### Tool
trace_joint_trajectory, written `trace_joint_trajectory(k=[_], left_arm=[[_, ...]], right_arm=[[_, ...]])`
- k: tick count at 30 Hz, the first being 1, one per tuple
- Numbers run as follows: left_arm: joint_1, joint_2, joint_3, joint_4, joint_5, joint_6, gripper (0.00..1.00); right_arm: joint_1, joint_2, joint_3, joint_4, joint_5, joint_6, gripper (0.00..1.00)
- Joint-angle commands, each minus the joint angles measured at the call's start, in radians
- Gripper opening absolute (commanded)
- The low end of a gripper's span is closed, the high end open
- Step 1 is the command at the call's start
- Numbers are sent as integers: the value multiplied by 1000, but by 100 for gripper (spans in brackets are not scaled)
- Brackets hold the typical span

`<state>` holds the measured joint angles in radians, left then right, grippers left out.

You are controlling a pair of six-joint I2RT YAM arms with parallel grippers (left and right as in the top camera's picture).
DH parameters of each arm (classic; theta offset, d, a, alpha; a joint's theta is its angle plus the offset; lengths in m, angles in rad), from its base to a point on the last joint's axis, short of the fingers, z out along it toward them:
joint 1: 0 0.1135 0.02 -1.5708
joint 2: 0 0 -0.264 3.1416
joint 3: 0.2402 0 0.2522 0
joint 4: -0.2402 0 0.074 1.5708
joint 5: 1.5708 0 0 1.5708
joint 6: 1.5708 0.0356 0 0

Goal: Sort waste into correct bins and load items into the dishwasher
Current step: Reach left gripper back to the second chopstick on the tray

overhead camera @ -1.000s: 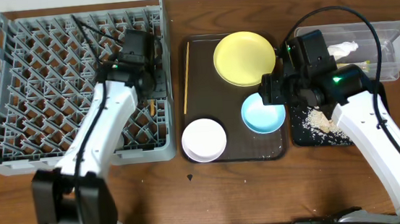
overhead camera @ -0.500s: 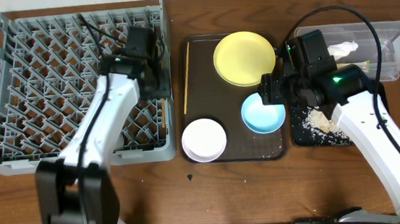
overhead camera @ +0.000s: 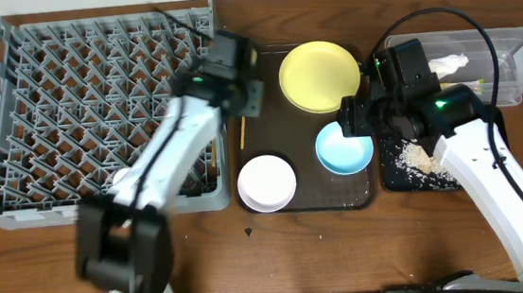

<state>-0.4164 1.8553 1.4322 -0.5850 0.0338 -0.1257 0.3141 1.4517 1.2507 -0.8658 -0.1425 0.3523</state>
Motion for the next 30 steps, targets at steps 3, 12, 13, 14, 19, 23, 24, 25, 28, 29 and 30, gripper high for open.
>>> trace_joint_trajectory(k=[3, 12, 13, 14, 19, 23, 24, 25, 28, 29, 30], left_arm=[[-32, 141, -18, 70, -163, 41, 44], [-37, 278, -18, 168, -163, 40, 44], [-37, 283, -18, 170, -162, 40, 44], [-37, 289, -18, 172, -162, 40, 43], [-43, 299, -18, 172, -114, 39, 43], [-50, 299, -18, 171, -45, 39, 43], [-51, 299, -18, 170, -45, 39, 43], [-52, 299, -18, 170, -45, 39, 44], [-53, 290, -13, 163, -105, 39, 44], [-53, 283, -13, 162, -134, 39, 44], [-53, 277, -11, 163, -151, 39, 45]], right_arm=[[8, -5, 10, 3, -5, 21, 68], [8, -5, 10, 7, -5, 22, 69], [8, -5, 10, 9, -5, 21, 69], [8, -5, 10, 10, -5, 21, 68], [8, -5, 10, 10, -5, 21, 68], [8, -5, 10, 12, -5, 21, 67], [8, -5, 10, 12, -5, 22, 67], [8, -5, 10, 12, -5, 21, 67], [8, -5, 10, 9, -5, 21, 67], [8, -5, 10, 8, -5, 21, 67], [8, -5, 10, 8, -5, 21, 67]])
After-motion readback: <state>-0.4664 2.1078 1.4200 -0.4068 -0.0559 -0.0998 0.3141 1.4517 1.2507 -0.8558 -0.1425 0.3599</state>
